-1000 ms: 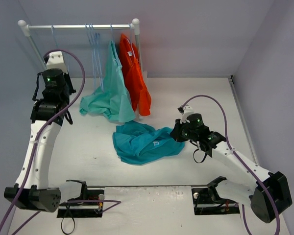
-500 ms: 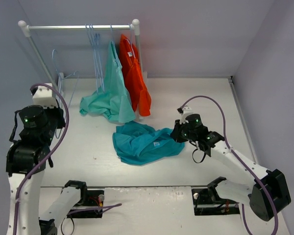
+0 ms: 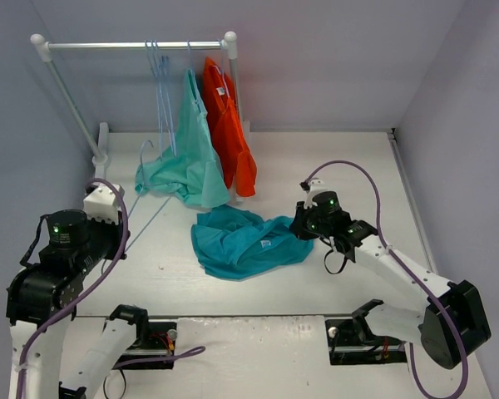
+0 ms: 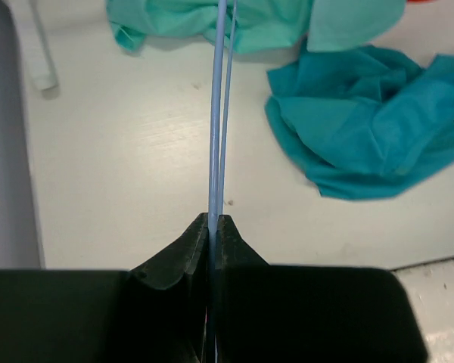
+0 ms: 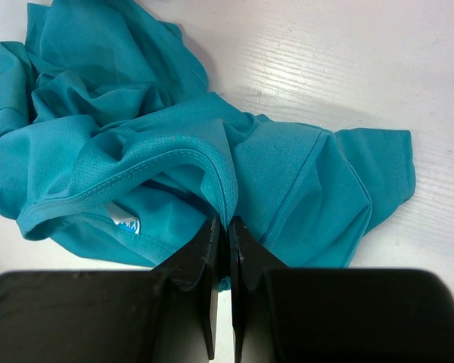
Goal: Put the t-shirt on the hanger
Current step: Pick up the hanger from the clothesline, then place the T-shirt on the hanger.
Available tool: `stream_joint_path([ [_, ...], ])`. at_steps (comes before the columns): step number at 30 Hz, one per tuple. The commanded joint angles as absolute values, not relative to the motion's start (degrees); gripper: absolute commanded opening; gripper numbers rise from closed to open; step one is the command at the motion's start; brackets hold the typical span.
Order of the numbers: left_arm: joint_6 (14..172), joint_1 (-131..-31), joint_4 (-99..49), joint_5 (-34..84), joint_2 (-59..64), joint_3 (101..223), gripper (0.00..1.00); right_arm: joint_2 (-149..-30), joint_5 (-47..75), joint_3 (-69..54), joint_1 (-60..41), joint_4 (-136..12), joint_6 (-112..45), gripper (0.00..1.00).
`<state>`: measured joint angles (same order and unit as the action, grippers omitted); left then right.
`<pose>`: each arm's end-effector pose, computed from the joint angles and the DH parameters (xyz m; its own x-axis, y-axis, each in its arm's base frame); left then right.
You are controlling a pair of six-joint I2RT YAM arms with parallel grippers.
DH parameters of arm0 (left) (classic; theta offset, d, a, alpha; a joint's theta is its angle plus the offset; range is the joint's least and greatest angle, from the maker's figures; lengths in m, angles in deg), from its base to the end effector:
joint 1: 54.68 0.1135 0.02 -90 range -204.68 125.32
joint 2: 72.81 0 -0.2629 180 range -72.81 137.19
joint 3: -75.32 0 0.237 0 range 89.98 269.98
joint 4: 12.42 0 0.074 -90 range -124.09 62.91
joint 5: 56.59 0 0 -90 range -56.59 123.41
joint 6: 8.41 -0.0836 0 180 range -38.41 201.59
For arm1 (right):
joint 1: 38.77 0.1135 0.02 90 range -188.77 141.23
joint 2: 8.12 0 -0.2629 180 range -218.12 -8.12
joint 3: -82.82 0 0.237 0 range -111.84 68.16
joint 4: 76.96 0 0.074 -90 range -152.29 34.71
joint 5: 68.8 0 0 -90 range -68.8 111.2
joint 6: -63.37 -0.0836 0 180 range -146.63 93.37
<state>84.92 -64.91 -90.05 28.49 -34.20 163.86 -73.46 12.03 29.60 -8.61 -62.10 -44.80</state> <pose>0.1034 -0.0260 0.3858 -0.4713 0.0262 -0.8816 0.2247 0.9702 -0.0912 0.2367 0.1530 0.2316 -0.5657 0.0274 -0.8242 -0.4656 0.8143 0.3466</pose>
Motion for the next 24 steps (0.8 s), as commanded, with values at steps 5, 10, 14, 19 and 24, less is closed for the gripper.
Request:
stream_joint_path([
  [5,81.77,-69.00,-93.13,17.73,-34.77,166.67,0.00,-74.89,14.39,26.15,-8.17,-64.58,-45.27,0.00],
  [10,79.45,-70.87,-93.64,7.95,-35.19,167.26,0.00,-75.57,14.89,25.33,-8.18,-64.47,-45.04,0.00],
  [14,78.01,-71.20,-92.87,-1.50,-34.76,167.25,0.00,-76.22,15.39,24.59,-8.18,-64.32,-44.66,0.00],
  [19,79.74,-71.29,-88.84,-8.42,-33.72,165.71,0.00,-76.96,15.81,23.30,-8.18,-63.96,-44.30,0.00],
  [24,79.78,-71.29,-86.40,-9.38,-33.38,163.73,0.00,-77.65,16.45,21.70,-8.20,-63.16,-43.33,0.00],
])
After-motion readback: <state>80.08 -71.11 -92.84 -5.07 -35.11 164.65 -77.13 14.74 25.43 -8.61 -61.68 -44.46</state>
